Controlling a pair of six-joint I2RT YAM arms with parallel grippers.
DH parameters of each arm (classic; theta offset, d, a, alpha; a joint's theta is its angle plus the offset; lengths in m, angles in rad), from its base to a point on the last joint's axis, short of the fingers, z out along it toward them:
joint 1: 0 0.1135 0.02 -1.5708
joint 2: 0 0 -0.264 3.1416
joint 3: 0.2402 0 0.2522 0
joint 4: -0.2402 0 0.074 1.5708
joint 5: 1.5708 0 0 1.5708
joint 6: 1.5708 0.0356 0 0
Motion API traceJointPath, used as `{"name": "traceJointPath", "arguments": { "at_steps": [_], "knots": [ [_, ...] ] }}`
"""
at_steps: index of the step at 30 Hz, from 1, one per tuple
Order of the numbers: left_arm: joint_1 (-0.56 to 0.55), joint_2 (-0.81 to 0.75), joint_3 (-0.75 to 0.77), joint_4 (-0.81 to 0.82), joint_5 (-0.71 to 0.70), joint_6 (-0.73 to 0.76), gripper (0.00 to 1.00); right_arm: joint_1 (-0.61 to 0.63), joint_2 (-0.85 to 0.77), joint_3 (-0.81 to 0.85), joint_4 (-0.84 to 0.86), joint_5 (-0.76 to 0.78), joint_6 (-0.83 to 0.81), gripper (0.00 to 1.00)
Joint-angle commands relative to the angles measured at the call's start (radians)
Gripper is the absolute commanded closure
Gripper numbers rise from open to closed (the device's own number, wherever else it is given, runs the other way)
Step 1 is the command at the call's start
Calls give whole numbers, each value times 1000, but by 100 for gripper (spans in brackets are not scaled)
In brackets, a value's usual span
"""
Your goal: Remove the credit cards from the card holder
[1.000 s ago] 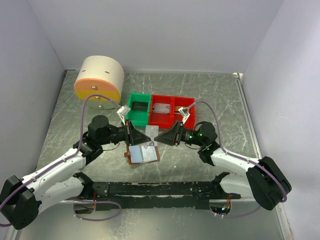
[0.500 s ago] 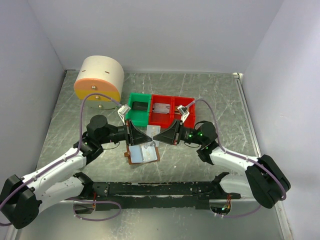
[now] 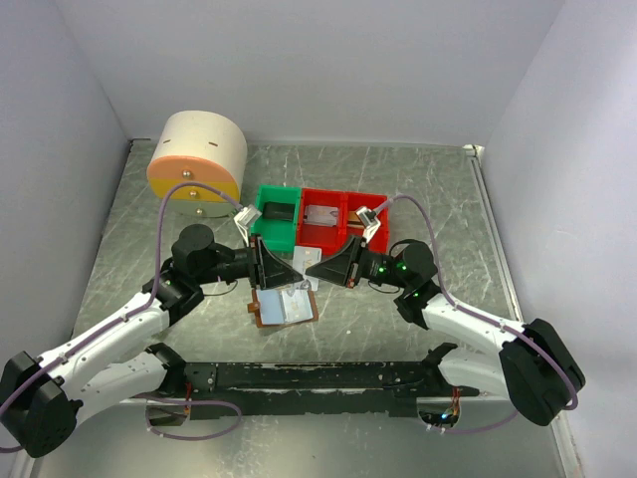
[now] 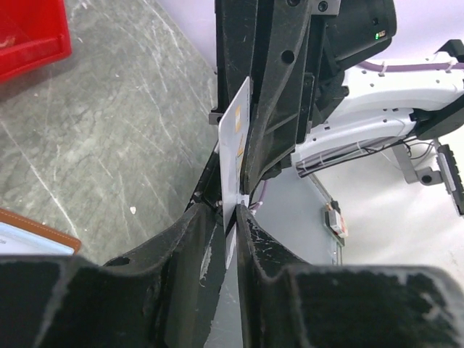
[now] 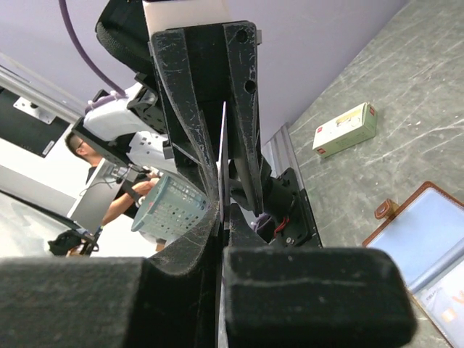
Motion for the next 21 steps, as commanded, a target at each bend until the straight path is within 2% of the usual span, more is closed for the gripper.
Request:
{"name": "traceJointPath", "arguments": {
  "at_steps": [1,7,8,12,15,17,21],
  "knots": [
    [-5,-27,41,-128,-52,73,67,3,-25,39,-29,25,-29,100],
    [-4,-5,44,-80,-3,67,92,3,-24,26,-1,33,-5,100],
    [-4,-3,40,-70,7,65,93,2,-27,26,-6,36,-5,99],
    [-5,-11,24,-31,28,56,93,2,-36,37,-27,37,-10,82],
    [-5,-9,18,-14,39,48,93,3,-42,41,-25,38,-11,75],
    [-4,-9,15,-3,43,45,93,3,-41,44,-17,34,-4,74],
    [-5,-11,11,6,40,40,93,3,-29,49,18,8,12,82]
  ]
}}
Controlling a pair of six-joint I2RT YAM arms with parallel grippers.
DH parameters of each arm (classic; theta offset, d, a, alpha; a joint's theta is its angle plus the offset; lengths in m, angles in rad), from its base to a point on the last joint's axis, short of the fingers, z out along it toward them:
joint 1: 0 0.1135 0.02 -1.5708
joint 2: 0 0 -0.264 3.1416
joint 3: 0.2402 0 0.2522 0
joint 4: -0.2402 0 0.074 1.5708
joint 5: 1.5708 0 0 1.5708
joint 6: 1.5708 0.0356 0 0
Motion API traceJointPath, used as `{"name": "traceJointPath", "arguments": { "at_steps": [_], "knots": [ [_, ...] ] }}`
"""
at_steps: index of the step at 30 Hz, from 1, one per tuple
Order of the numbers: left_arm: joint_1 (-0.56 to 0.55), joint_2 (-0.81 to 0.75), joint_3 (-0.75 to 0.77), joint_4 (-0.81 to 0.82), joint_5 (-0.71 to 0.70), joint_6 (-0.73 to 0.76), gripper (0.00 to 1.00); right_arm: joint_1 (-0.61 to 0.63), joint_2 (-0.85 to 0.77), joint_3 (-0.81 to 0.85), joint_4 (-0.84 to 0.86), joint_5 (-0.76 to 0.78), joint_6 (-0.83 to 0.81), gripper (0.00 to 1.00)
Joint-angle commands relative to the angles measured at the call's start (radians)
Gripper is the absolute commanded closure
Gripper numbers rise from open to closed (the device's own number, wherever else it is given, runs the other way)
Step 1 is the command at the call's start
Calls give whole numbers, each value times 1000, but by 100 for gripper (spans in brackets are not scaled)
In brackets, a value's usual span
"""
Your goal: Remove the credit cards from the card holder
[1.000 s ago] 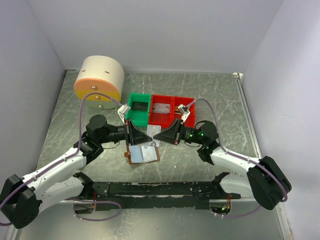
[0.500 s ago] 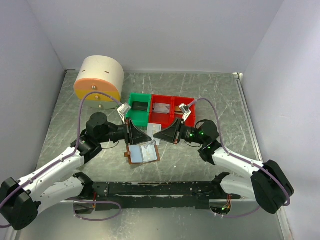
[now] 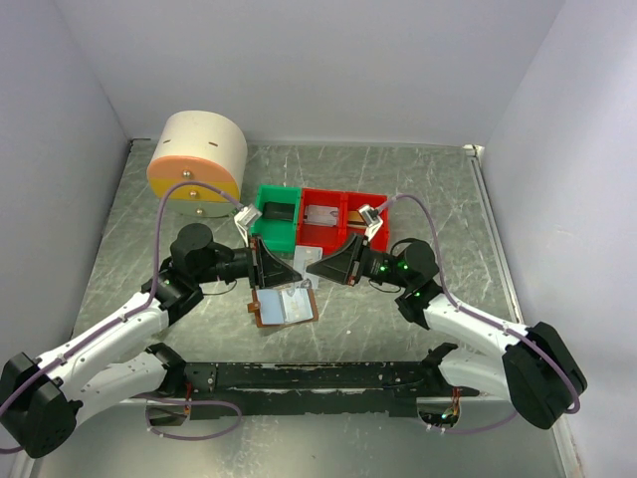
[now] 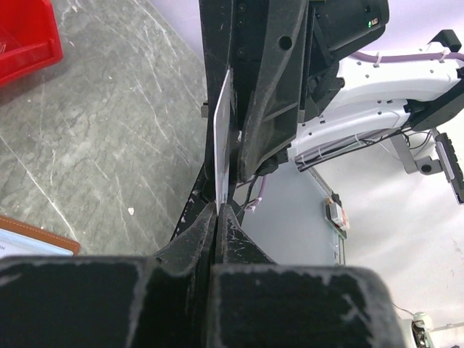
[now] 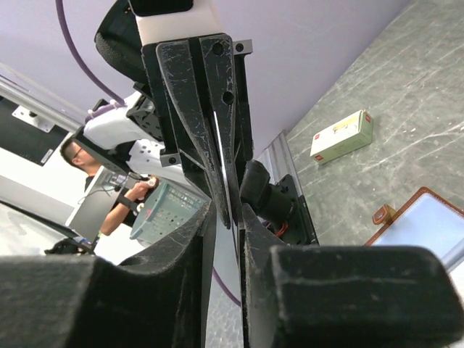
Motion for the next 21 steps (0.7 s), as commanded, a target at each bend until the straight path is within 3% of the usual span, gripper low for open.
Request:
{"name": "traceJointPath", "arguments": {
  "at_steps": [1,5,7,14,15,16,17,21],
  "knots": [
    [-4,1,-10,42,22,3,93,3,-4,36,69,-25,19,86],
    [-3,5,-8,45,19,3,93,4,-2,37,71,-31,17,100],
    [-4,5,-3,28,5,9,87,2,-11,43,43,-30,1,100],
    [-5,-57,36,-183,-214,78,44,2,-94,113,-331,71,-197,100],
    [-4,-73,40,-230,-258,87,32,4,-106,130,-401,102,-232,100],
    [-4,-91,49,-265,-296,95,11,3,-117,149,-488,145,-287,100],
    [-4,-112,56,-299,-338,103,0,3,-126,171,-573,197,-330,100],
    [-4,-171,89,-437,-525,122,0,8,-138,261,-890,404,-483,100]
  ]
}}
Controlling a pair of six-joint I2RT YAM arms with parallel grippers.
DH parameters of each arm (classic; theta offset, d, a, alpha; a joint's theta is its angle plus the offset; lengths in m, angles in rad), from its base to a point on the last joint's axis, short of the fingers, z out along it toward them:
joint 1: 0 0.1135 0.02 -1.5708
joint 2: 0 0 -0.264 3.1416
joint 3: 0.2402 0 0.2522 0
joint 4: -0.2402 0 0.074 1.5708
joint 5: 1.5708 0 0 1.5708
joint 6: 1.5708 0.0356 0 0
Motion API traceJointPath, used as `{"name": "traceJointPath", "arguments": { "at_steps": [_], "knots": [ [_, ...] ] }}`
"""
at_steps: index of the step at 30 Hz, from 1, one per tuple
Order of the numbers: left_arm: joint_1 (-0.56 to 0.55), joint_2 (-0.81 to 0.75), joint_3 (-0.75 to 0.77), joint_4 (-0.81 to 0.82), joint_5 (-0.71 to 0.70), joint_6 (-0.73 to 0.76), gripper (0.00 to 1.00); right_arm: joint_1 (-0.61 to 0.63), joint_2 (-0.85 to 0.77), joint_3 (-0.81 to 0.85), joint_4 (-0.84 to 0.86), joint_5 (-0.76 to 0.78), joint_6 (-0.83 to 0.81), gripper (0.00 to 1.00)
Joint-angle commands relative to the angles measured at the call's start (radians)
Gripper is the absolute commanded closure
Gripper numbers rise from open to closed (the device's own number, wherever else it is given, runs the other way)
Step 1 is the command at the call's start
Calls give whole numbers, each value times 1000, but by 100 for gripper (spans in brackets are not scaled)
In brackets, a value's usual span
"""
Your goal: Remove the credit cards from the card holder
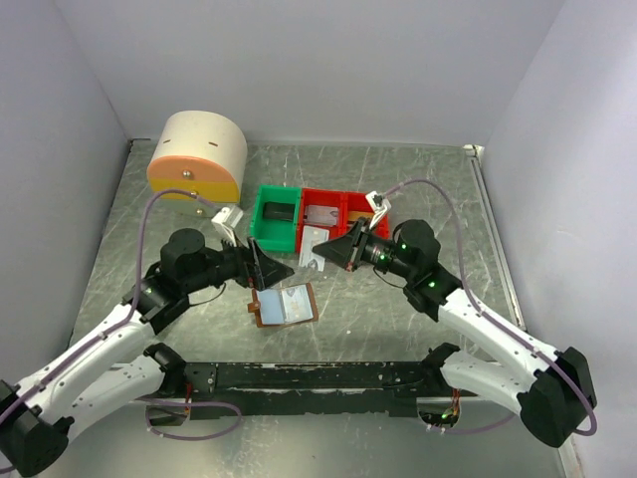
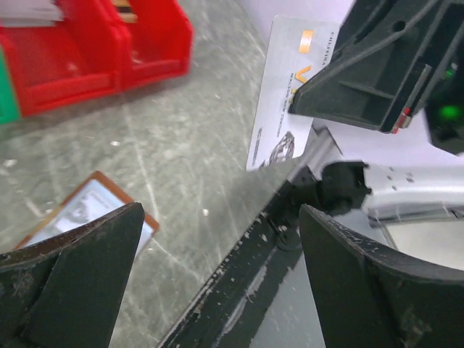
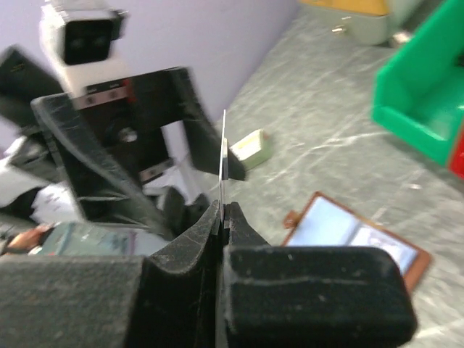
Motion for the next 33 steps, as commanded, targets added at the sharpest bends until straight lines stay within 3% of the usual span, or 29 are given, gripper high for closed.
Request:
{"name": "traceJointPath", "arguments": {
  "at_steps": [1,7,11,15,19,24,33],
  "knots": [
    [-4,-64,72,-200,-299,54,0,8,-21,96,-410,251,-233,100],
    [-5,-91,170,-411,-579,145,0,50,4,187,-559,424,-369,100],
    [-5,-77,216,-495,-720,180,0,167,63,254,-605,609,-482,100],
    [-4,-36,217,-529,-778,180,0,322,127,296,-601,811,-637,100],
    [-3,3,208,-543,-789,173,0,371,195,335,-634,986,-808,100],
    [55,68,207,-557,-719,197,0,368,301,396,-655,985,-921,100],
    [379,82,187,-545,-517,240,0,214,502,564,-673,796,-967,100]
  ]
}}
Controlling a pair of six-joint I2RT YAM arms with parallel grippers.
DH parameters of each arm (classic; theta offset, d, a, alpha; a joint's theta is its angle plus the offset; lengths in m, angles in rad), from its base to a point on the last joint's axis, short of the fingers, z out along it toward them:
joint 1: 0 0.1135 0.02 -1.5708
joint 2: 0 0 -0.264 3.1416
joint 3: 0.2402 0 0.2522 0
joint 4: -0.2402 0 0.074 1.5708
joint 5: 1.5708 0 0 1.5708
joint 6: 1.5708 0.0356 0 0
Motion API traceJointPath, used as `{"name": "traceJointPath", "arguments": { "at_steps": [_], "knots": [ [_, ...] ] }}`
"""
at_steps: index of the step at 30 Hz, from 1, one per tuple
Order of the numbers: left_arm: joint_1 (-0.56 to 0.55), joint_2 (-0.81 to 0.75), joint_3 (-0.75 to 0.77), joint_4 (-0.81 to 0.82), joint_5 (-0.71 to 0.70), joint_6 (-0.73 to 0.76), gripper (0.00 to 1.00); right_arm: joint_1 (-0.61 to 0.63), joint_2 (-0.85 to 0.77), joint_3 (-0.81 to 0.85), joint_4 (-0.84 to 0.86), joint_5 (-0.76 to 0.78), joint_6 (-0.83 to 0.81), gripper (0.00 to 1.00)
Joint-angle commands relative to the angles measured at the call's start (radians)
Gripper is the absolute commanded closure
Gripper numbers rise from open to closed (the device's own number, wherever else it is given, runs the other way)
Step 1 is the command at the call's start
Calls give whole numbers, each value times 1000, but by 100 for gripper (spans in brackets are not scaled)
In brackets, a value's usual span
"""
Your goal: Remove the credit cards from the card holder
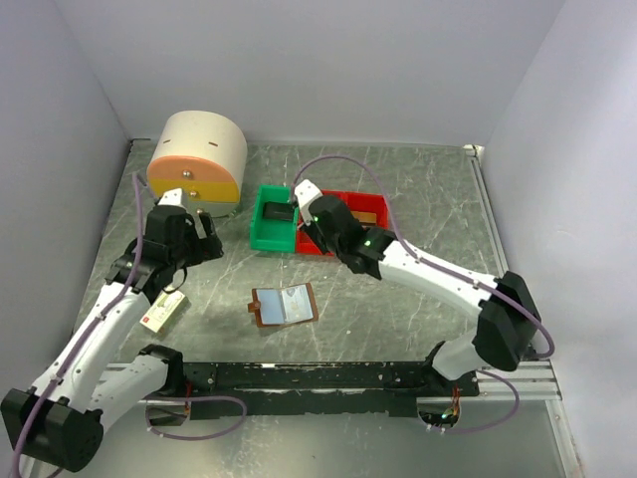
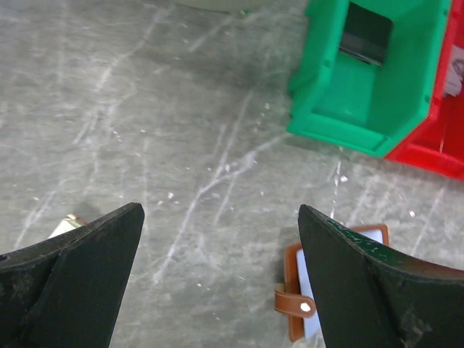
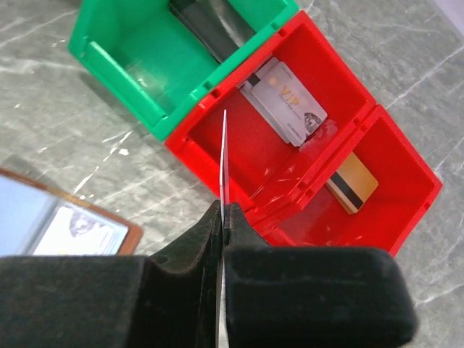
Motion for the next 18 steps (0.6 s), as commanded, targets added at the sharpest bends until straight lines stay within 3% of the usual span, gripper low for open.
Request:
{"name": "traceJointPath", "arguments": {
  "at_steps": [1,5,13,18],
  "knots": [
    [90,-22,13,-1,92,64,0,-86,56,53,14,-91,-64,100],
    [90,-78,15,24,21,161,0,-149,115,76,48,-156,-114,100],
    [90,-163,-32,116,60,122,0,-218,231,94,142,-210,-256,100],
    [90,-148,-17,93,42,130,0,-245,307,122,188,-207,-386,100]
  ]
}}
